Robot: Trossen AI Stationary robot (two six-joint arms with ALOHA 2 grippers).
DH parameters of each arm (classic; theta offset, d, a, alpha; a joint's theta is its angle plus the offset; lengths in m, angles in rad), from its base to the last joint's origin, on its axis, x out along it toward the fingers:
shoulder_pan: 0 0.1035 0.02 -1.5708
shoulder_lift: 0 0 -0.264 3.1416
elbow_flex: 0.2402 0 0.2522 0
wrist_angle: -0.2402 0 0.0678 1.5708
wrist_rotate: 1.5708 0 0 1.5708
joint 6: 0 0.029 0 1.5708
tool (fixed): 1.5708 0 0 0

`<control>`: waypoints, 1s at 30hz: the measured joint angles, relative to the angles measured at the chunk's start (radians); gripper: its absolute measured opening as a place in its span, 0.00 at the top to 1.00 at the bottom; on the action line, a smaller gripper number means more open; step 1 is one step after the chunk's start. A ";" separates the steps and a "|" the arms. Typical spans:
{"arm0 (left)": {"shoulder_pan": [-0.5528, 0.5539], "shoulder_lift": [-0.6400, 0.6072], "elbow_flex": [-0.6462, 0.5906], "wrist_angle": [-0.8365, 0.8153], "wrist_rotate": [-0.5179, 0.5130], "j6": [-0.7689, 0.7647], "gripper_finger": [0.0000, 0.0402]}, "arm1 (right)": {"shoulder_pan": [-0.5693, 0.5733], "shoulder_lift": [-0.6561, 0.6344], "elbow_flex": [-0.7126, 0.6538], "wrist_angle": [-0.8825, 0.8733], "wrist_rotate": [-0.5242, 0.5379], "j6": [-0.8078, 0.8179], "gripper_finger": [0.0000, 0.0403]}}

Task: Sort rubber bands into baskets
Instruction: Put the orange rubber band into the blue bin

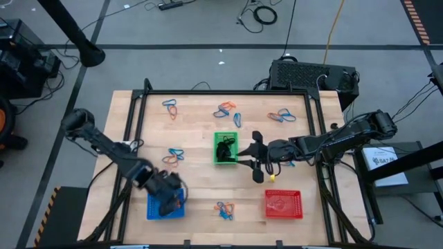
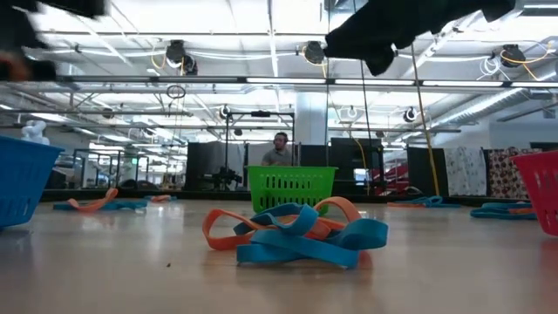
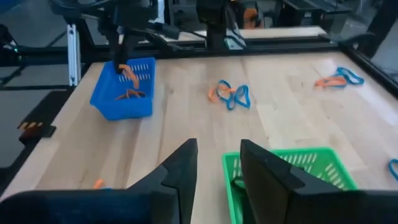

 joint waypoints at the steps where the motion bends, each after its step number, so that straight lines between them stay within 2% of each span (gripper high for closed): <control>1: -0.022 0.003 0.000 -0.001 -0.007 -0.043 1.00 | 0.002 0.000 0.000 0.002 0.000 -0.010 0.72; 4: -0.073 0.013 0.000 -0.016 -0.057 -0.145 1.00 | 0.004 0.000 0.000 0.005 0.000 -0.026 0.72; 7: -0.104 0.030 0.000 -0.015 -0.058 -0.215 1.00 | 0.009 0.011 0.000 0.011 0.005 -0.026 0.72; 11: -0.117 0.048 0.000 -0.015 -0.060 -0.211 0.98 | 0.022 0.040 0.000 0.040 0.005 -0.037 0.72; 19: -0.115 0.054 0.000 -0.036 -0.058 -0.210 0.85 | 0.038 0.096 0.000 0.046 0.005 -0.035 0.72; 27: -0.103 0.054 0.000 -0.038 -0.001 -0.216 0.79 | 0.042 0.098 0.000 0.045 0.005 0.004 0.72; 30: -0.077 0.054 0.000 -0.030 0.053 -0.218 0.79 | 0.050 0.098 0.000 0.045 0.005 0.010 0.72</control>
